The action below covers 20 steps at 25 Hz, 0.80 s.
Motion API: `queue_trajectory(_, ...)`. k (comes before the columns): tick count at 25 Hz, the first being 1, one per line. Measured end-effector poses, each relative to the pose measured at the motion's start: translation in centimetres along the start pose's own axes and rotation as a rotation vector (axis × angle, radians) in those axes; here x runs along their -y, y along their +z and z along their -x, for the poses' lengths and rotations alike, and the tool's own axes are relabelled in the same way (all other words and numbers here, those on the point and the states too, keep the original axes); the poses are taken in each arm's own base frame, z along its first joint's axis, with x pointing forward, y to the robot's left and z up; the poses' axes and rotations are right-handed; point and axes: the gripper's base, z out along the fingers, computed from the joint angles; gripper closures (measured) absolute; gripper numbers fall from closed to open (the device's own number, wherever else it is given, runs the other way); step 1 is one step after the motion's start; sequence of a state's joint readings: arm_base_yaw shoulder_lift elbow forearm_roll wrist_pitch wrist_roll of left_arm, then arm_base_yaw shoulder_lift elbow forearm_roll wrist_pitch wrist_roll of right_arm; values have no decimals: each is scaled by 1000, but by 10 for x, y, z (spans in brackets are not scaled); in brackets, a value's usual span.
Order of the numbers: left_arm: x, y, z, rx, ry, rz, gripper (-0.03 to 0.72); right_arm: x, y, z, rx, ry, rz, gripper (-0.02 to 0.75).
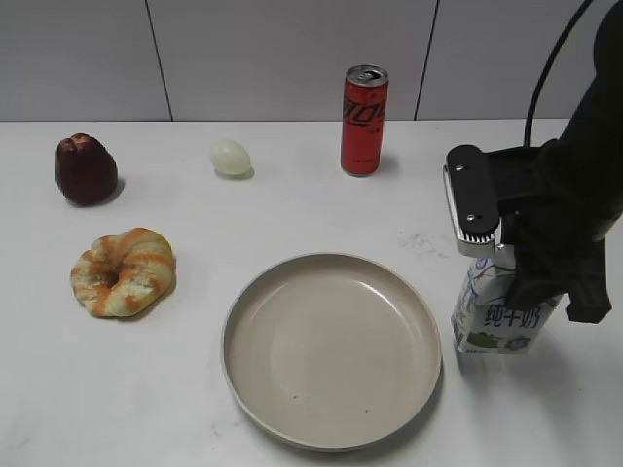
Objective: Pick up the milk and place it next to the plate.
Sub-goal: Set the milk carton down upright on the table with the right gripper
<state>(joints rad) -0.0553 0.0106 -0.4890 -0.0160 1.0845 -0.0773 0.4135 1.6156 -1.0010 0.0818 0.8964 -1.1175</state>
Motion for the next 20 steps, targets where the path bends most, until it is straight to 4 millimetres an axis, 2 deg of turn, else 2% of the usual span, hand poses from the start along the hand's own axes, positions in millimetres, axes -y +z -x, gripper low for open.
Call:
queue_trajectory(4, 0, 0, 0, 0, 0, 0, 480, 6, 15, 2, 5, 9, -3, 471)
queue_trajectory(9, 0, 0, 0, 0, 0, 0, 480, 7, 22, 3, -1, 10, 5, 464)
queue_trajectory(11, 0, 0, 0, 0, 0, 0, 480, 7, 22, 3, -2, 16, 6, 395)
queue_trajectory(13, 0, 0, 0, 0, 0, 0, 480, 8, 22, 3, 0, 34, 5, 272)
queue_trajectory(16, 0, 0, 0, 0, 0, 0, 480, 8, 21, 3, 1, 53, 3, 136)
queue_trajectory(20, 0, 0, 0, 0, 0, 0, 480, 12, 9, 6, -2, 109, 14, 97)
